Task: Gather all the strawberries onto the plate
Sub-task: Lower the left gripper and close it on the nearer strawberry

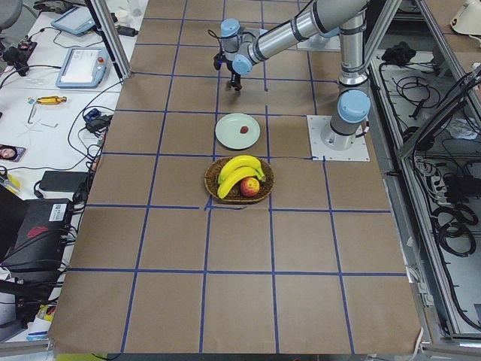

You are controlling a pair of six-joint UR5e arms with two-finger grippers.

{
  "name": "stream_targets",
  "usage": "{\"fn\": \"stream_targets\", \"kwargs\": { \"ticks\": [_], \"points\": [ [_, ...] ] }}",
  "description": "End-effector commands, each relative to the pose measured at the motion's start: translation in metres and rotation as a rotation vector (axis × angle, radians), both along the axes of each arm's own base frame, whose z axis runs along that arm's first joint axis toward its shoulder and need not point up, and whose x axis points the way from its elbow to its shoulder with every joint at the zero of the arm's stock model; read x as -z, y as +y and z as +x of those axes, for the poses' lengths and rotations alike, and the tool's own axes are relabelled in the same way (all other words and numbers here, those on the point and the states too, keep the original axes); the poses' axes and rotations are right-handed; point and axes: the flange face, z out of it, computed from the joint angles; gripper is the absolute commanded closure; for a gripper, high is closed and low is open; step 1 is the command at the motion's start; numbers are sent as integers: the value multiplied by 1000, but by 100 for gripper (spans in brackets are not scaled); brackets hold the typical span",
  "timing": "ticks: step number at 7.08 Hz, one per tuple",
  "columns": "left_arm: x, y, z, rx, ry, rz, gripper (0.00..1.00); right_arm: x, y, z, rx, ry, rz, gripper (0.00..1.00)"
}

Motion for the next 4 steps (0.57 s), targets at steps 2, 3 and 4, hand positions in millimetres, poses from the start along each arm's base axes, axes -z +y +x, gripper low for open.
{"fn": "stream_targets", "kwargs": {
  "ticks": [2,3,4],
  "points": [
    [-48,-15,66,-93,-52,97,95,-1,0,1,0,0,-1,0],
    [-60,-19,105,-123,-89,120,95,-1,0,1,0,0,-2,0],
    [-64,-19,134,-96,-101,159,96,0,0,1,0,0,1,0]
  ]
}}
